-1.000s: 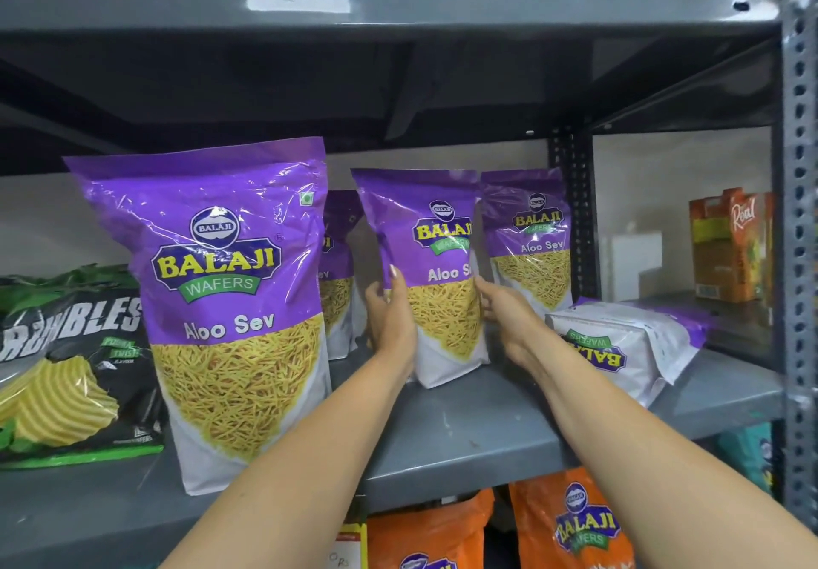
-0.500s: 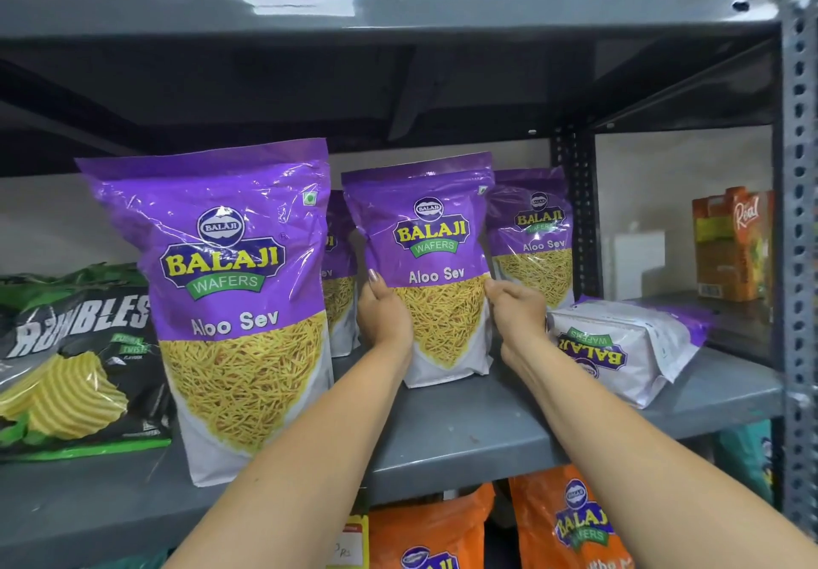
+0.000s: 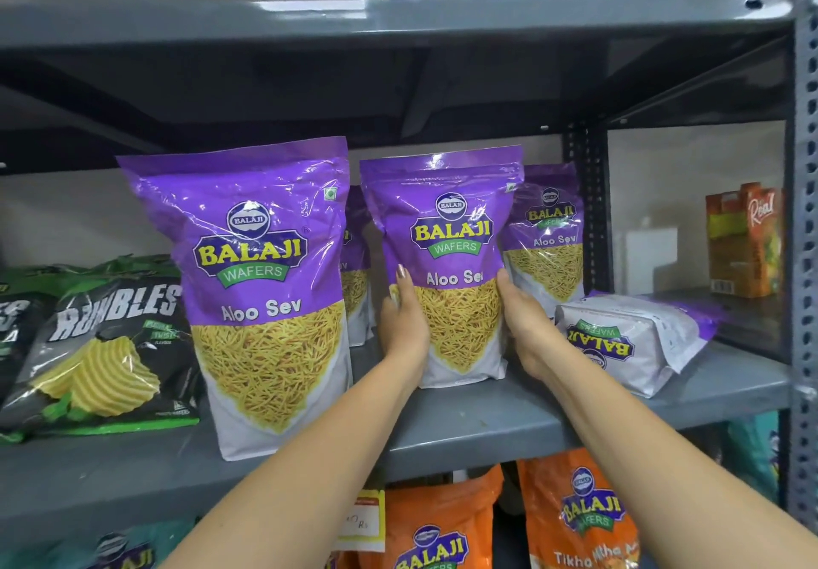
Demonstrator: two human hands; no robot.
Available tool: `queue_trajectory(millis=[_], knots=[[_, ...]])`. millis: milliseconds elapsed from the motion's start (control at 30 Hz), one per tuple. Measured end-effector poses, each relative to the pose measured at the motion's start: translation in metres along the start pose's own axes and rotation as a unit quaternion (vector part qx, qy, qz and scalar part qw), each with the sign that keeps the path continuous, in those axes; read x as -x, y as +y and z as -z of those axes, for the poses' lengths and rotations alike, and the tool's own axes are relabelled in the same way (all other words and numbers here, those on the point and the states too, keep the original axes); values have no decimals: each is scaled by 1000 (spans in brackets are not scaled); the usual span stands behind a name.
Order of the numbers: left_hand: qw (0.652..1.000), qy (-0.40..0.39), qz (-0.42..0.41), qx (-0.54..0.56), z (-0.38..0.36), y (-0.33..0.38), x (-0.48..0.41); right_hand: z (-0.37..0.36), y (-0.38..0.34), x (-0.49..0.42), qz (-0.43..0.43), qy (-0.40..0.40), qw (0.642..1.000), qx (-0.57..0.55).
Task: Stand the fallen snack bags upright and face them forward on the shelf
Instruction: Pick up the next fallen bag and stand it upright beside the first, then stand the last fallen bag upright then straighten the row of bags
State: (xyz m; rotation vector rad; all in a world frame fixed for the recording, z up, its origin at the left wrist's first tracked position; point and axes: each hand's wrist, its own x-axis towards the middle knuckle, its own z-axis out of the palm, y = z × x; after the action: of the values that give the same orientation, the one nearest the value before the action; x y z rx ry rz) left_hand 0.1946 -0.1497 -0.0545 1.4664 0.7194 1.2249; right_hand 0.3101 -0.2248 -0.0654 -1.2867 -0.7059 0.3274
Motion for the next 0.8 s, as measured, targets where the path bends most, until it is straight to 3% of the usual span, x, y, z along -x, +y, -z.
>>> queue_trajectory(millis=[433, 633, 700, 800], knots=[[999, 32, -13, -38, 27, 3, 51, 9, -10, 53, 17, -6, 999, 49], [999, 22, -3, 33, 18, 7, 61, 10, -16, 69, 19, 10, 998, 54], [996, 40, -23, 76, 23, 8, 68, 7, -17, 80, 33, -21, 997, 67], [988, 83, -102, 77, 26, 2, 95, 22, -16, 109, 106, 3, 985, 139]])
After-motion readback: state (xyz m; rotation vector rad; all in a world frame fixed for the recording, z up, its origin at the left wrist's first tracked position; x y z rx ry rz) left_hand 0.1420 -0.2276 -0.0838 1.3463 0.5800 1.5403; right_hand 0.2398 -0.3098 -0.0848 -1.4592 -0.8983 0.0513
